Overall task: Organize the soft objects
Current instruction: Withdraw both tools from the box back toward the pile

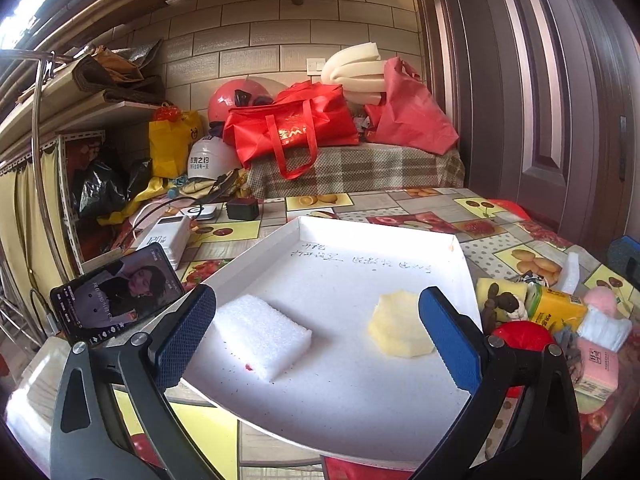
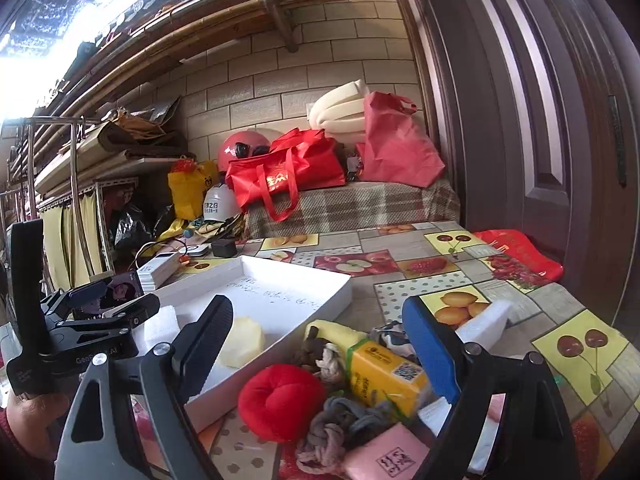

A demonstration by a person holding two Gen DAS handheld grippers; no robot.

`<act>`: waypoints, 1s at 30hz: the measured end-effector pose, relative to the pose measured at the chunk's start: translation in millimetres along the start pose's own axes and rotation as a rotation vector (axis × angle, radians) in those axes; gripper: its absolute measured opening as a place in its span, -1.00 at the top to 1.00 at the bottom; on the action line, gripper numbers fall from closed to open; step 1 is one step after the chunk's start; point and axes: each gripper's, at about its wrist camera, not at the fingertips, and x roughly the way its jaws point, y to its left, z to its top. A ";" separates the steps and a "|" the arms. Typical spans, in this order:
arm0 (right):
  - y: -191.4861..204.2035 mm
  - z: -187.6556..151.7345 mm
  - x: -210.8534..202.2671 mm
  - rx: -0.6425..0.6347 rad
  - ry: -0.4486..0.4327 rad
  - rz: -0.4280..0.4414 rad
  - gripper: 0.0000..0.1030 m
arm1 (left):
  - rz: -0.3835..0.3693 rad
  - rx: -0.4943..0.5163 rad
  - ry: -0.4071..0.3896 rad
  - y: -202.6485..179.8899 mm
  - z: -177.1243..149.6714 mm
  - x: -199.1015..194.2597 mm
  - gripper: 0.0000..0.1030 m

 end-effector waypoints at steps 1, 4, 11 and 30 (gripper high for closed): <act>-12.8 1.1 -8.1 0.021 -0.017 -0.024 -0.69 | -0.013 0.007 -0.001 -3.5 -0.7 -1.6 -0.99; -56.4 4.9 -25.3 0.104 -0.024 -0.140 -0.69 | -0.072 0.020 -0.004 -12.0 -1.7 -6.6 -0.99; -134.9 0.9 -29.2 0.189 0.163 -0.128 -0.69 | -0.268 0.086 0.034 -51.0 -5.2 -19.2 -0.99; -82.2 -35.8 24.0 -0.063 0.612 0.128 0.24 | -0.491 0.174 0.285 -110.1 -17.5 -2.7 -0.52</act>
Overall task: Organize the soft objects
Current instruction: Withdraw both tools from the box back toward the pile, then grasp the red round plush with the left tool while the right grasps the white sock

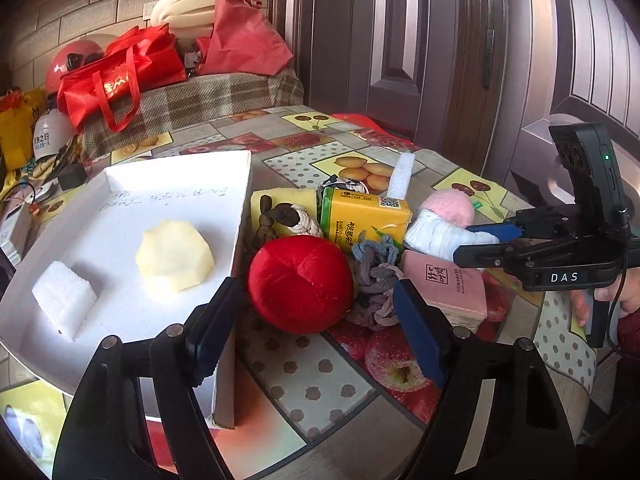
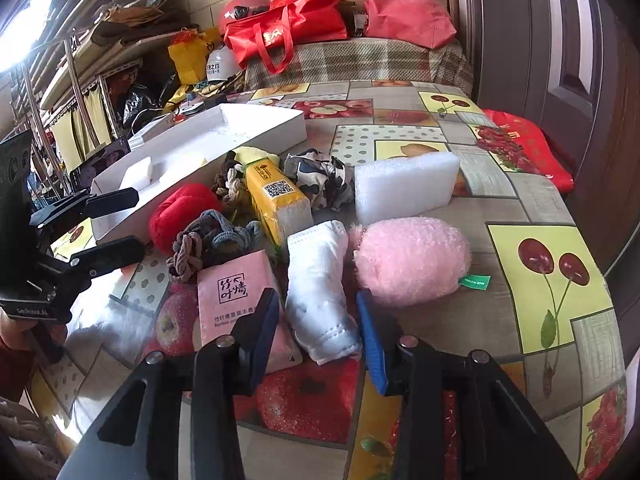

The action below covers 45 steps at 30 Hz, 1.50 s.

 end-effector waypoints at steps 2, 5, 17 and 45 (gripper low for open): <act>-8.0 1.5 2.7 0.038 0.011 0.019 0.25 | 0.018 0.007 0.014 -1.9 3.5 7.0 -0.52; -14.5 -0.1 0.6 0.069 0.010 0.042 0.39 | 0.051 0.031 0.061 -8.4 9.0 23.5 -0.52; -39.3 -12.5 -19.7 0.179 -0.045 0.051 0.41 | -0.058 0.033 0.137 -40.8 -9.4 9.4 -0.44; -8.6 -10.7 -81.0 0.110 -0.390 -0.003 0.52 | 0.021 -0.024 -0.069 -24.0 15.6 10.7 -0.03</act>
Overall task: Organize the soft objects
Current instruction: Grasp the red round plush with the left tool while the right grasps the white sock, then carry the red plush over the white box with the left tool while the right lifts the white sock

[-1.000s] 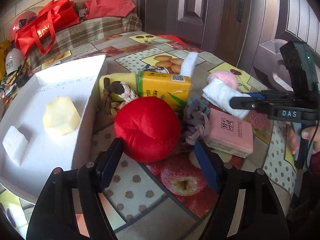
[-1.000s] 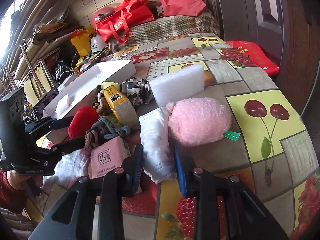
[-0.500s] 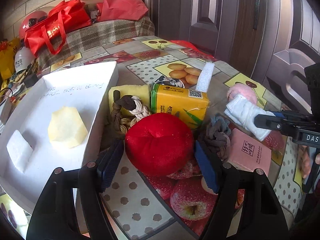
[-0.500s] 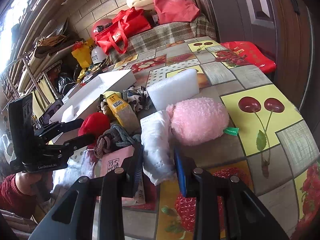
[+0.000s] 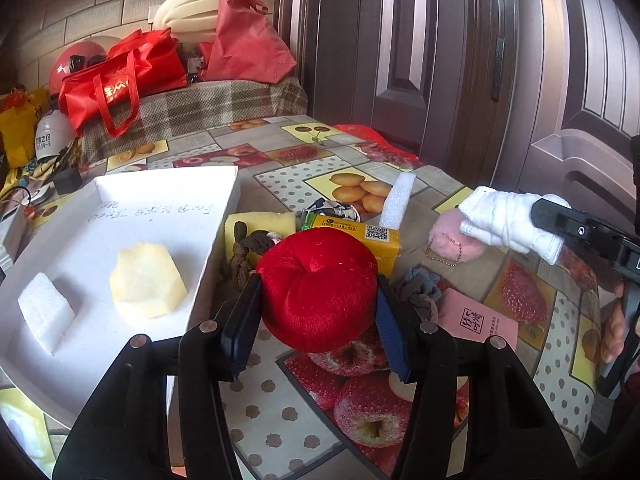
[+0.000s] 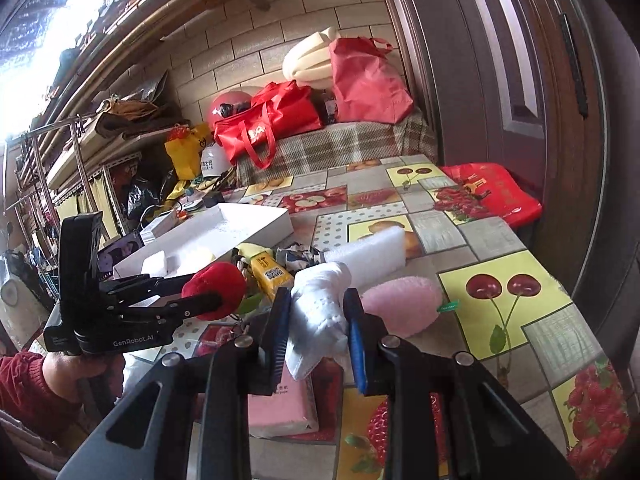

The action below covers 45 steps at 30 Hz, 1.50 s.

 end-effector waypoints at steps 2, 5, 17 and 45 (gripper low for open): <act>7.2 3.5 -6.1 -0.009 -0.046 0.009 0.52 | 0.009 0.010 -0.050 -1.3 -0.4 -10.9 -0.03; 21.1 4.2 -11.3 -0.044 -0.121 0.016 0.52 | 0.025 0.027 -0.110 -4.9 -1.3 -23.0 -0.03; 38.1 -4.6 8.0 -0.039 -0.174 0.003 0.52 | 0.090 0.016 -0.206 22.1 -13.3 -55.7 -0.04; 77.1 -8.2 14.9 -0.132 -0.198 -0.005 0.52 | 0.176 -0.053 -0.270 62.8 -28.1 -85.5 -0.04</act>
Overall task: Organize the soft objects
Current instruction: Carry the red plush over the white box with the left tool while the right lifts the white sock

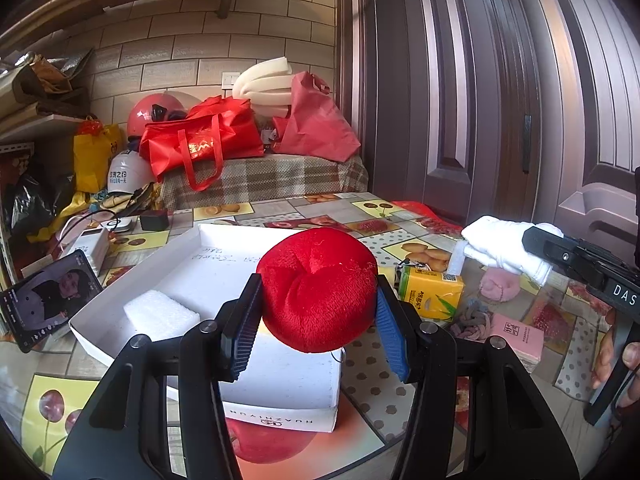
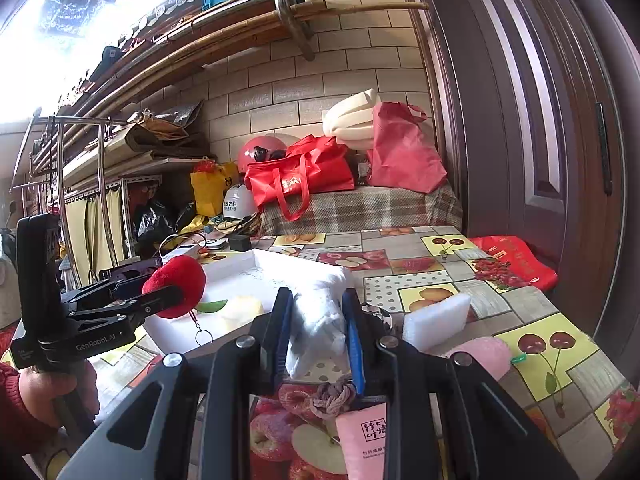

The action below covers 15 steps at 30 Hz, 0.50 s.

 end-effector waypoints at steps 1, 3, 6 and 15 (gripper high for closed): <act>0.0 0.0 0.1 0.000 0.000 -0.002 0.52 | 0.002 -0.001 -0.001 0.1 0.2 -0.6 -0.04; -0.4 -0.3 0.0 -0.001 0.000 -0.001 0.52 | 0.007 -0.002 -0.002 0.8 0.6 -1.3 -0.04; 0.8 0.1 0.0 -0.005 -0.001 0.000 0.52 | 0.018 -0.003 -0.006 2.5 0.4 -3.2 -0.04; 12.1 2.9 8.2 -0.020 -0.002 0.008 0.52 | 0.061 -0.011 -0.006 18.3 -0.2 -4.9 -0.04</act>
